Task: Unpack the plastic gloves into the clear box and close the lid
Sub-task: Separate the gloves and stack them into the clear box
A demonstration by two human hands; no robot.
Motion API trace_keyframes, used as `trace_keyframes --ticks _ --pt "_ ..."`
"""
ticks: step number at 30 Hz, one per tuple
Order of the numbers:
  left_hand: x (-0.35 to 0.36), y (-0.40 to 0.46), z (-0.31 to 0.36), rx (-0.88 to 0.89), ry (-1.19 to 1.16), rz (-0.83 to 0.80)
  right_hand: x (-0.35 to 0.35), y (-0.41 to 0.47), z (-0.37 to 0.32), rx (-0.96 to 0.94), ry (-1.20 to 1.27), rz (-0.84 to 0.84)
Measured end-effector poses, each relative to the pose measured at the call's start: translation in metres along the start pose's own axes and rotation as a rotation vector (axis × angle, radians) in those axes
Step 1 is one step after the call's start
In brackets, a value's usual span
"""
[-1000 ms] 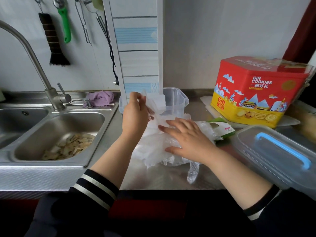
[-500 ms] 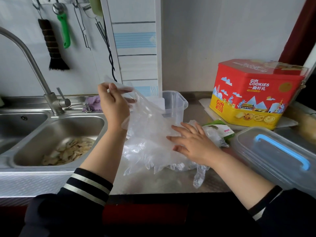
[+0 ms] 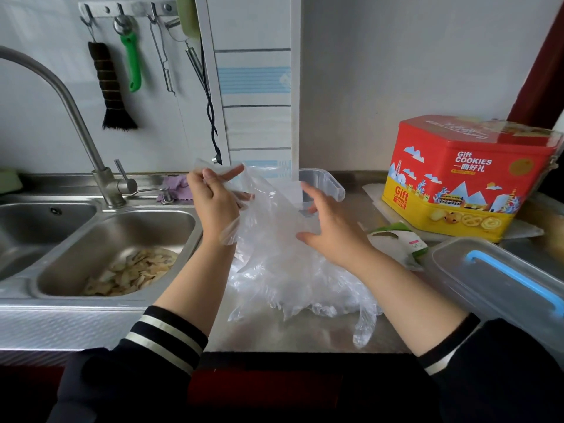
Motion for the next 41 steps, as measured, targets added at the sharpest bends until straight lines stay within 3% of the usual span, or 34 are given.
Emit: trace_keyframes --ticks 3,5,9,13,17,21,24,27,30,34,36,38,40,41 --pt "-0.004 0.001 -0.002 -0.030 -0.022 0.015 0.007 0.010 -0.005 -0.013 -0.167 -0.038" --pt "-0.005 0.004 -0.004 -0.068 -0.047 0.013 0.011 0.015 -0.006 -0.023 -0.142 -0.016" --pt "-0.006 0.010 -0.005 -0.053 0.000 0.052 0.009 0.032 -0.006 -0.024 0.157 0.116" --pt "-0.011 0.018 -0.013 -0.065 0.091 0.031 -0.007 0.050 -0.012 0.165 0.501 0.140" --pt "-0.013 0.025 -0.021 -0.068 0.099 0.025 -0.021 0.061 -0.023 0.343 1.017 0.093" --pt "-0.018 0.030 -0.022 -0.040 0.130 -0.026 -0.026 0.069 -0.024 0.464 1.126 0.060" --pt "-0.019 0.036 -0.023 -0.028 0.302 -0.159 -0.031 0.074 -0.022 0.495 1.190 0.054" --pt "-0.015 0.043 -0.025 -0.012 0.412 -0.448 -0.032 0.083 -0.023 0.509 1.150 0.048" --pt "-0.006 0.051 -0.022 -0.002 0.496 -0.625 -0.029 0.092 -0.024 0.499 1.077 0.006" --pt "0.012 0.057 -0.010 0.092 0.729 -0.629 -0.028 0.104 -0.022 0.549 1.085 0.071" --pt "0.016 0.063 -0.008 0.114 0.784 -0.614 -0.033 0.108 -0.021 0.572 0.905 0.164" --pt "0.019 0.070 -0.011 0.117 0.824 -0.632 -0.044 0.112 -0.017 0.450 0.575 0.310" --pt "0.020 0.075 -0.013 0.130 0.876 -0.646 -0.052 0.111 -0.019 0.132 0.356 0.431" --pt "0.021 0.076 -0.013 0.140 0.899 -0.649 -0.054 0.110 -0.021 0.005 0.307 0.397"
Point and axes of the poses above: each hand's wrist, its own y-axis towards the middle knuckle, its own x-axis out of the palm, z = x × y, the point moved 1 cm from there along y, towards the middle knuckle, and after that the axes turned 15 degrees about y, right-handed, at the moved point
